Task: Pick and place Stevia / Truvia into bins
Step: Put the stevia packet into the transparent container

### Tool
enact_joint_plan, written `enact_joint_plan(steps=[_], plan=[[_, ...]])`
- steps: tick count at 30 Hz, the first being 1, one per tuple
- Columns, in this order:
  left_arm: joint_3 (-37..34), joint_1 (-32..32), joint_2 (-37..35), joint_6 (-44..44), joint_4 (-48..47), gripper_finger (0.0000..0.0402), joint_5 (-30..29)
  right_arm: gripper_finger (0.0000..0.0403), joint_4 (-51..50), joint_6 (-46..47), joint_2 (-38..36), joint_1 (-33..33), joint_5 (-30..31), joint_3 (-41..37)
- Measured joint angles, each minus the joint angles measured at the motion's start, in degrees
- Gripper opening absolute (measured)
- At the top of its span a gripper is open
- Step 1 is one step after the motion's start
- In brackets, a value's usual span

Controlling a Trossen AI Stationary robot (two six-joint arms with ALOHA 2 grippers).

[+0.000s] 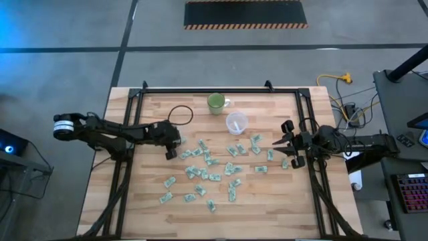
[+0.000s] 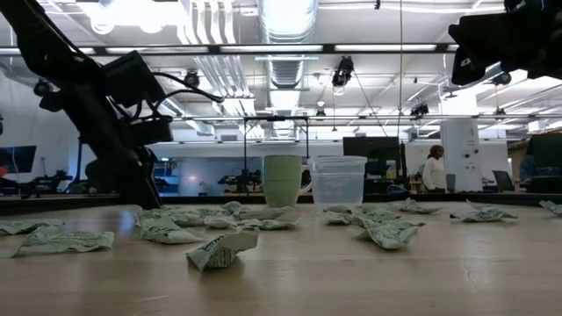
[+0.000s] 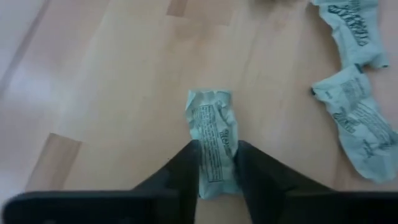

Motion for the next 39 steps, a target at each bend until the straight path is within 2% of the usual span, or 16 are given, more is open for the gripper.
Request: enact_joint_plan(steps=[5, 9, 13, 17, 22, 32, 39], plan=[[0.4, 0.0, -0.8, 4.9, 0.0, 0.0009, 1.2, 0.0073, -0.4, 0.0, 0.4, 0.0, 0.0, 0.0], [1.9, 0.0, -2.0, 10.0, 2.6, 0.0007, 0.7, 0.0073, -0.4, 0.0, 1.7, 0.0, 0.0, 0.0], [3.7, 0.0, -2.4, 15.9, 10.8, 0.0002, 2.9, 0.0073, -0.3, -0.3, 3.4, 0.0, 0.2, 0.0], [7.0, 0.0, -0.3, 20.2, 18.1, 0.0001, 4.3, 0.0073, -0.2, -0.4, 5.1, 0.0, 3.5, 0.0], [13.8, 0.0, 6.7, 24.0, 21.9, 0.0001, 4.4, 0.0073, -0.1, -1.6, 6.7, 0.0, 7.2, 0.0], [34.6, 1.1, 25.4, 27.3, 22.1, 0.0000, 4.5, 0.0073, 0.0, -1.5, 7.9, 0.0, 7.3, 0.0], [46.9, 3.4, 34.5, 26.9, 13.4, 0.0000, 7.7, 0.0073, -0.3, -1.3, 7.9, 0.0, 7.2, 0.0]])
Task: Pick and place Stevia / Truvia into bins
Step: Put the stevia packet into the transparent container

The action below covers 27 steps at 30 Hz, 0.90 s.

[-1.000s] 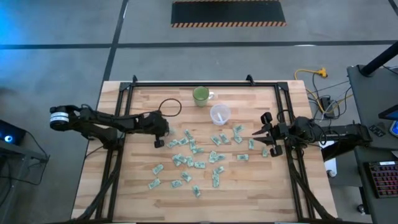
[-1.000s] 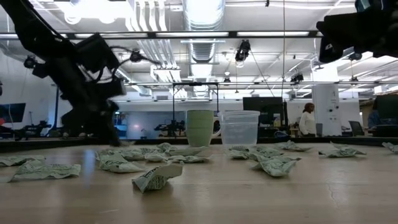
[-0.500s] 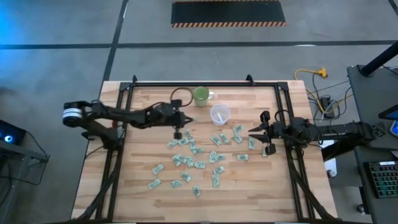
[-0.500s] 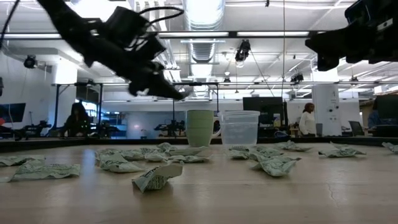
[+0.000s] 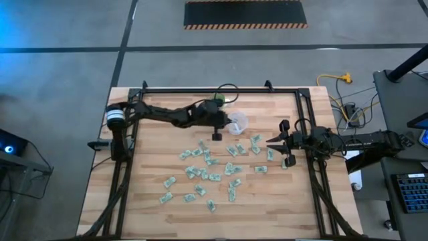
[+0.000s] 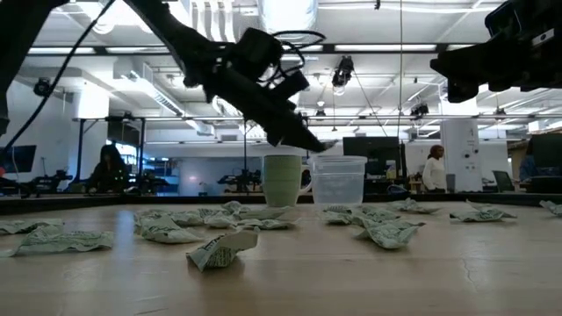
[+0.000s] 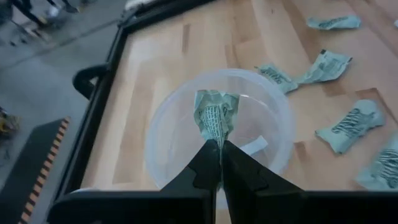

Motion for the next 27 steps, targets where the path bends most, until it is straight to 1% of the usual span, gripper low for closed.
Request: enact_joint_plan(steps=[2, 5, 7, 11, 17, 20, 22, 25, 27], plan=[[2.2, 0.3, 1.4, -0.3, -2.1, 0.0000, 0.1, 0.0073, 0.0, 0.0, 0.0, 0.0, 0.0, 0.0], [3.3, 0.3, 2.1, -0.3, -3.3, 0.0002, 0.1, 0.0073, 0.0, 0.0, 0.0, 0.0, 0.0, 0.0], [3.6, 0.3, 2.2, 0.0, -3.1, 0.0013, 0.1, 0.0073, 0.0, -0.2, 0.0, 0.0, -0.1, 0.0], [3.5, 0.3, 1.3, 0.1, -3.2, 0.0065, 0.1, 0.0073, -0.7, -0.2, 0.0, 0.0, -0.1, 0.0], [3.5, 0.3, 0.4, -0.1, -3.9, 0.0160, 0.1, 0.0073, -7.9, -0.6, 0.0, 0.0, 0.4, 0.0], [3.3, 0.1, -2.1, -0.1, -10.2, 0.0188, 0.1, 0.0073, -14.3, 1.2, 0.8, 0.0, 5.2, 0.0], [3.1, -0.3, -4.6, -0.3, -15.8, 0.0197, 0.1, 0.0073, -18.3, 1.8, 2.0, 0.0, 9.1, 0.0], [1.4, -1.5, -9.0, -1.3, -23.9, 0.0200, 0.1, 0.0073, -19.2, 1.4, 4.8, 0.0, 12.8, 0.0], [-0.5, -2.5, -12.1, -1.8, -26.8, 0.0200, 0.3, 0.0073, -19.0, 0.3, 6.8, 0.0, 14.5, 0.0]])
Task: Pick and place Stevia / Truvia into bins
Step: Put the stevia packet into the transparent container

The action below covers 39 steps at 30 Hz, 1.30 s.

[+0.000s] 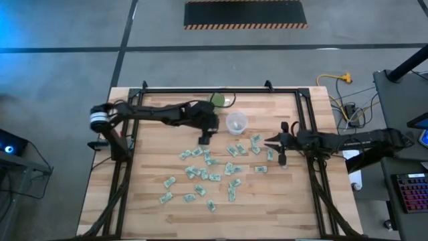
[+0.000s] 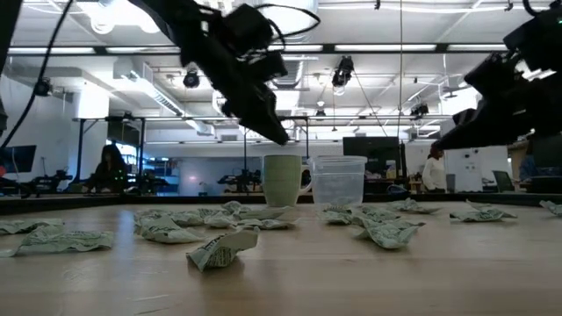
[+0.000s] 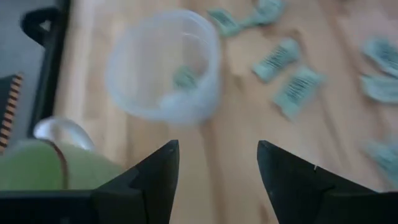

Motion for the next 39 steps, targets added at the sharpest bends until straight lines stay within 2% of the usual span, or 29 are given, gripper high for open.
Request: enact_joint_plan(steps=[4, 10, 17, 20, 23, 30, 36, 39], plan=[[-6.4, -2.4, -7.5, -0.2, -1.1, 0.0200, 0.3, 0.0073, -0.5, 0.4, 4.0, 0.0, 3.6, 1.1], [-19.3, -5.2, -20.2, -2.6, 3.2, 0.0200, 0.2, 0.0073, -1.9, 1.9, 14.9, 0.0, 3.9, 7.5], [-34.4, -5.6, -34.6, -6.4, 12.5, 0.0200, 0.1, 0.0073, -20.3, 0.9, 31.6, -0.5, 10.6, 23.3], [-38.9, -5.6, -39.5, -7.5, 15.1, 0.0200, 0.0, 0.0073, -24.3, 1.0, 37.4, -2.1, 9.4, 28.4], [-41.2, -5.6, -43.7, -7.6, 15.2, 0.0200, 0.0, 0.0073, -23.8, -1.0, 42.6, -3.5, 6.4, 30.9], [-42.6, -5.6, -49.5, -7.7, 15.0, 0.0200, 0.2, 0.0073, -19.4, -3.5, 50.8, -7.2, 6.0, 30.7], [-42.7, -5.6, -50.0, -7.7, 15.1, 0.0200, 0.2, 0.0074, -14.8, -3.8, 50.8, -9.6, 1.5, 28.5], [-42.7, -5.6, -49.3, -7.7, 15.0, 0.0200, 0.2, 0.0084, -13.8, -3.5, 50.7, -11.0, 1.3, 27.7]])
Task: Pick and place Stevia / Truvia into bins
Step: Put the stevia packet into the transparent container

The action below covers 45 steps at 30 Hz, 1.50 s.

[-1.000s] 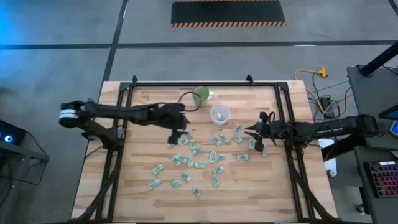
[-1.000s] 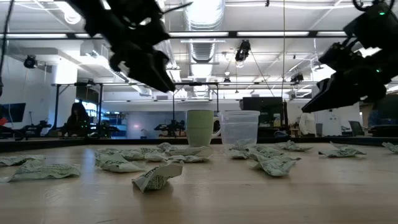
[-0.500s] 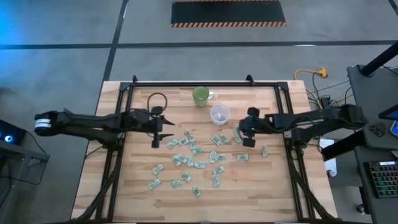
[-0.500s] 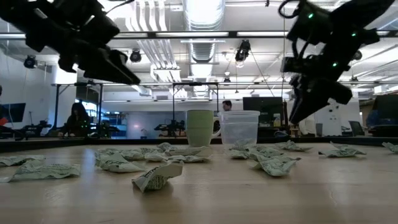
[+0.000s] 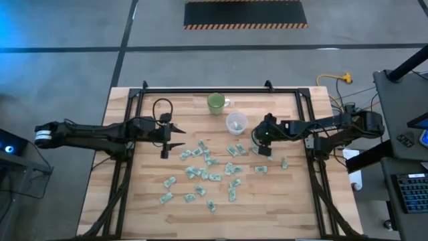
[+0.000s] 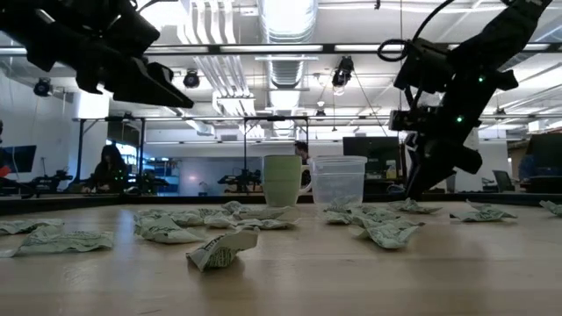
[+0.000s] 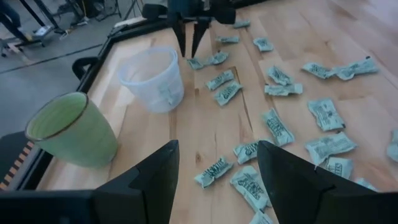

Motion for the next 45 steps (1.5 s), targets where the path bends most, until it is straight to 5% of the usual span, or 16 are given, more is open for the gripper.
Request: enact_joint_plan(steps=[12, 17, 27, 40, 45], plan=[[0.0, 0.0, 3.9, 0.2, 1.2, 0.0200, 0.0, 0.0175, 2.7, 1.1, 0.5, -3.6, -7.1, -0.4], [0.0, 0.0, 5.0, 0.2, 1.2, 0.0200, 0.0, 0.0183, 2.6, 1.5, 0.5, -3.6, -7.2, -1.2], [0.1, 0.0, 5.2, 0.2, 1.4, 0.0200, 0.0, 0.0135, 2.9, 1.3, 0.5, -3.6, -5.7, -2.9], [0.1, 0.0, 5.3, 0.2, 1.1, 0.0200, 0.0, 0.0018, 2.7, -0.5, 0.2, -3.5, -5.0, -2.9], [0.2, 0.0, 5.3, 0.2, 1.1, 0.0200, -0.1, 0.0010, 0.9, -1.6, -1.3, -3.5, -5.1, -1.5]])
